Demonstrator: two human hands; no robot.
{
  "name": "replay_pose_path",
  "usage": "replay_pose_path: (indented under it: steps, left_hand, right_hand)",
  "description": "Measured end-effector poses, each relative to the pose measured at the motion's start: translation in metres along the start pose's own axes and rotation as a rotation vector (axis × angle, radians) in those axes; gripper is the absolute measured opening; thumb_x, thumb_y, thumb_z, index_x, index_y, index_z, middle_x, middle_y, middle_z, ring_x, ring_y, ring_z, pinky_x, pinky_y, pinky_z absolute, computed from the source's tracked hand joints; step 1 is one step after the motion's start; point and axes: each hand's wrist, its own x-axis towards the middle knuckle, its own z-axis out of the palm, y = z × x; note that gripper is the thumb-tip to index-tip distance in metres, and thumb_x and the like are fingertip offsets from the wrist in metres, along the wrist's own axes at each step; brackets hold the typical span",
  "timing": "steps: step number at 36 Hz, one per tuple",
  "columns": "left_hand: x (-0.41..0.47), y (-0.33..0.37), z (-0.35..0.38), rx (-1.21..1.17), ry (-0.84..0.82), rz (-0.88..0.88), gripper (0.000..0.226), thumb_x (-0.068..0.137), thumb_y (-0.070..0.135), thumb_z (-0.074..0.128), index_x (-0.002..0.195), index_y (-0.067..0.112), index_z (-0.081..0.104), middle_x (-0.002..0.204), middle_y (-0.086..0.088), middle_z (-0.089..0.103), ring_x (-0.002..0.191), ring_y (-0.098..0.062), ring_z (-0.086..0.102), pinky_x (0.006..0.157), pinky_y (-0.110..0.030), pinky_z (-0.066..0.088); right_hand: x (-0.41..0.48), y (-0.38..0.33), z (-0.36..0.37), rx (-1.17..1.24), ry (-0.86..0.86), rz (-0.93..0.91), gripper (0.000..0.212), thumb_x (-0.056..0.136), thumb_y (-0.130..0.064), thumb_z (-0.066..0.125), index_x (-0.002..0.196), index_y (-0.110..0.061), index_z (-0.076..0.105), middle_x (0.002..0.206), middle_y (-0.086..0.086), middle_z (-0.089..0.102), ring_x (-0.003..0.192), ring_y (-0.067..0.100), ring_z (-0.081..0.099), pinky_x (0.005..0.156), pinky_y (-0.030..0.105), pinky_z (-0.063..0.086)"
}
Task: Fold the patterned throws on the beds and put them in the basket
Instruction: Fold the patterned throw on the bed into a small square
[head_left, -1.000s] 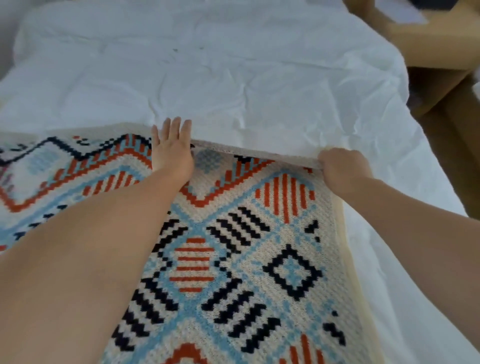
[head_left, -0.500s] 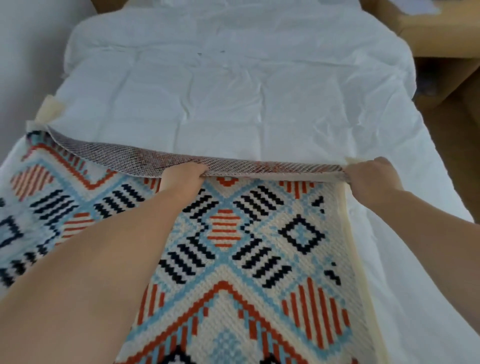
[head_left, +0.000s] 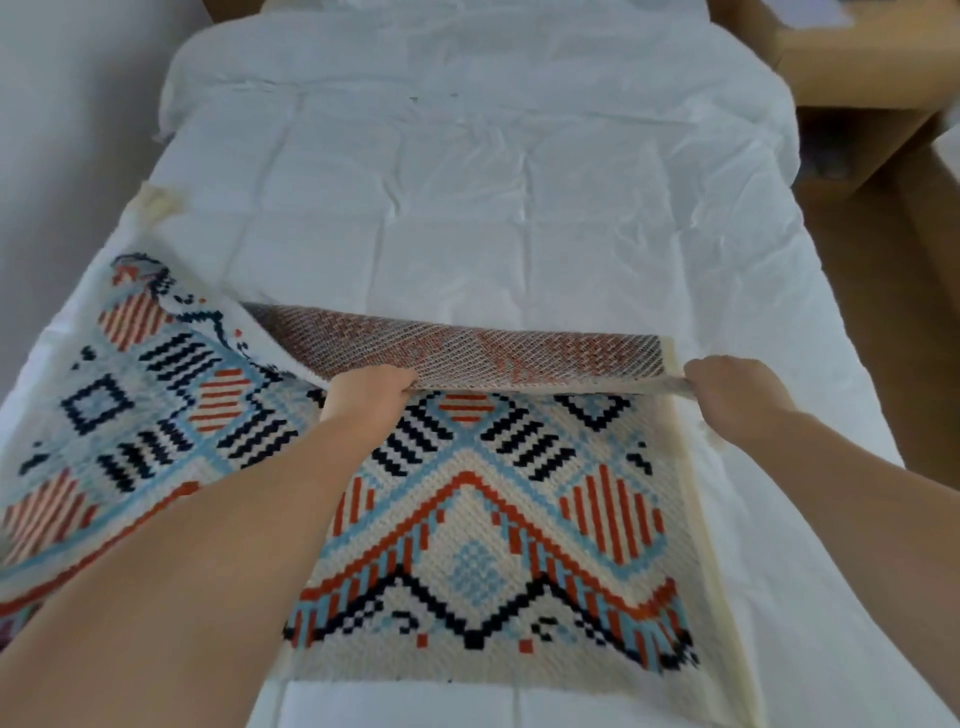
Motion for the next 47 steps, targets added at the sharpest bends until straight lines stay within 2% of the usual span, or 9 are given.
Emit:
replay_pose_path:
  steps: [3,11,15,19,21,25,34,39,47]
  left_hand:
    - [-0.021,0.001,0.004,0.007,-0.014,0.013,0.023,0.098,0.017,0.043,0.108,0.019,0.063,0.096,-0.002,0.069,0.085,-0.023,0.062,0.073,-0.038,0.052]
    - [-0.078,0.008,0.021,0.039,-0.045,-0.019,0.026,0.097,0.014,0.042,0.110,0.016,0.064,0.103,-0.005,0.070,0.088,-0.025,0.064,0.073,-0.034,0.052]
    - [-0.109,0.015,0.034,0.072,-0.069,-0.014,0.024,0.096,0.017,0.042,0.107,0.019,0.064,0.099,-0.003,0.069,0.086,-0.024,0.063,0.074,-0.035,0.052]
    - [-0.143,0.022,0.051,0.092,-0.124,-0.023,0.018,0.092,0.016,0.044,0.093,0.021,0.061,0.094,-0.003,0.068,0.077,-0.020,0.057,0.062,-0.030,0.039]
    - [-0.160,0.025,0.057,0.118,-0.132,-0.020,0.019,0.091,0.013,0.046,0.097,0.021,0.062,0.095,-0.004,0.068,0.082,-0.024,0.062,0.064,-0.030,0.044]
    - [-0.189,0.028,0.063,0.135,-0.120,-0.033,0.028,0.093,0.013,0.045,0.111,0.021,0.065,0.103,-0.006,0.069,0.092,-0.029,0.064,0.079,-0.037,0.052]
    - [-0.226,0.028,0.083,0.162,-0.155,-0.034,0.031,0.095,0.015,0.045,0.116,0.023,0.066,0.111,-0.005,0.067,0.097,-0.028,0.063,0.077,-0.032,0.047]
    - [-0.242,0.026,0.102,0.165,-0.163,-0.005,0.033,0.093,0.013,0.045,0.116,0.026,0.065,0.114,-0.003,0.066,0.096,-0.029,0.064,0.077,-0.034,0.051]
    - [-0.242,0.029,0.138,0.174,-0.232,-0.032,0.039,0.094,0.013,0.042,0.124,0.029,0.060,0.126,0.000,0.059,0.107,-0.029,0.060,0.083,-0.035,0.049]
  right_hand:
    - [-0.020,-0.001,0.006,-0.008,-0.002,0.014,0.014,0.085,-0.003,0.047,0.085,-0.016,0.052,0.073,-0.003,0.049,0.067,0.020,0.052,0.062,0.030,0.040]
    - [-0.070,-0.005,0.021,0.068,-0.009,-0.032,0.018,0.088,-0.001,0.045,0.095,-0.012,0.058,0.083,0.000,0.050,0.074,0.019,0.050,0.066,0.028,0.040]
    - [-0.096,-0.006,0.030,0.057,-0.014,-0.078,0.023,0.088,0.000,0.044,0.100,-0.012,0.059,0.092,0.002,0.054,0.080,0.022,0.057,0.068,0.029,0.044]
    - [-0.128,-0.009,0.040,0.011,-0.015,-0.124,0.027,0.087,0.002,0.042,0.103,-0.012,0.058,0.099,0.004,0.056,0.087,0.024,0.061,0.069,0.029,0.042]
    - [-0.143,-0.008,0.046,0.001,-0.011,-0.144,0.029,0.086,0.004,0.041,0.103,-0.013,0.058,0.098,0.003,0.055,0.084,0.023,0.061,0.067,0.028,0.042]
    - [-0.170,-0.008,0.057,0.008,0.000,-0.169,0.032,0.085,0.005,0.042,0.105,-0.014,0.059,0.098,0.002,0.053,0.078,0.023,0.061,0.066,0.030,0.046]
    - [-0.213,-0.023,0.087,-0.007,-0.027,-0.196,0.038,0.084,0.003,0.041,0.110,-0.017,0.060,0.101,0.001,0.053,0.091,0.021,0.057,0.077,0.032,0.047]
    - [-0.228,-0.035,0.106,-0.016,-0.055,-0.197,0.037,0.087,0.001,0.039,0.111,-0.016,0.060,0.098,0.000,0.050,0.095,0.021,0.054,0.073,0.028,0.038]
    - [-0.238,-0.046,0.149,-0.057,-0.107,-0.214,0.031,0.087,-0.004,0.044,0.109,-0.019,0.061,0.105,0.000,0.054,0.098,0.020,0.052,0.078,0.029,0.045]
